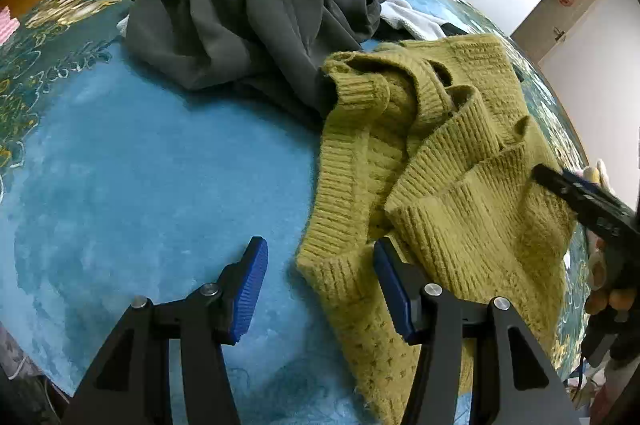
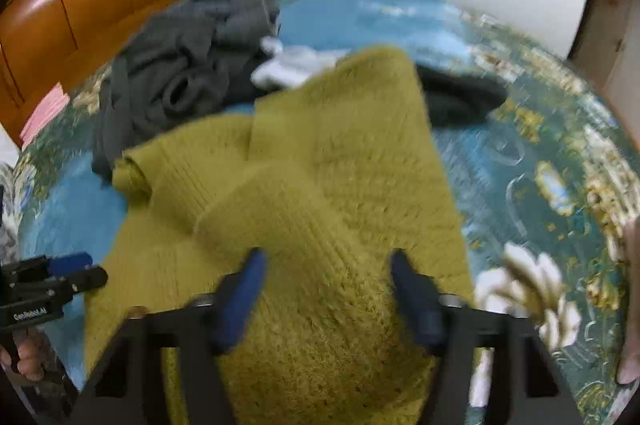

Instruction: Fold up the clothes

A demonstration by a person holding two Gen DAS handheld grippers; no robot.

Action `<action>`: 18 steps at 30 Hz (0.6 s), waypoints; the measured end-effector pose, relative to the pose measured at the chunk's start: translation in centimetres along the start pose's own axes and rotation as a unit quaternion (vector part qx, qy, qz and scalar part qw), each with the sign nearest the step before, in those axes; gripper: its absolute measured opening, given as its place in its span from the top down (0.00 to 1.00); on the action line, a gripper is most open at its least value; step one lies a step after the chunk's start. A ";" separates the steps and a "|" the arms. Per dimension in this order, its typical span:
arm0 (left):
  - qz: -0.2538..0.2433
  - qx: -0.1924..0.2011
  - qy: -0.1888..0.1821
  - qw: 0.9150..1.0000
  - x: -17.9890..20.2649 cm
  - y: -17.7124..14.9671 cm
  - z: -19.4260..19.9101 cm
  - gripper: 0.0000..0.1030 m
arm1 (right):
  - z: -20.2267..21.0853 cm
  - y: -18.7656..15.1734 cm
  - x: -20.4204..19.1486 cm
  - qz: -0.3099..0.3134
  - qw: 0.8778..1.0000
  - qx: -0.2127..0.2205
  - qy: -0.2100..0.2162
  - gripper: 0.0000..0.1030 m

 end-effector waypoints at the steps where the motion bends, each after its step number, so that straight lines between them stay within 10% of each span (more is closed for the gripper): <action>1: -0.002 0.000 0.000 1.000 0.0 0.0 -0.1 0.45 | -0.5 0.2 0.1 0.005 1.000 -0.007 -0.004 0.55; 5: -0.008 -0.002 0.002 1.000 0.2 -0.1 -0.3 0.45 | -1.2 0.6 1.1 0.002 1.000 -0.020 -0.016 0.87; 18: -0.027 -0.009 0.003 1.000 1.3 -0.8 -0.2 0.45 | 7.9 -4.8 15.7 -0.208 0.973 0.073 -0.070 0.91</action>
Point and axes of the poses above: each gripper's, at about its wrist camera, not at the fingertips, and z roughly against the way its jaws point, x to its right, y to its top, the point moved 10 cm from there along -z, roughly the way its jaws point, and after that the axes turned 12 degrees about -x, right-handed, at the moved point
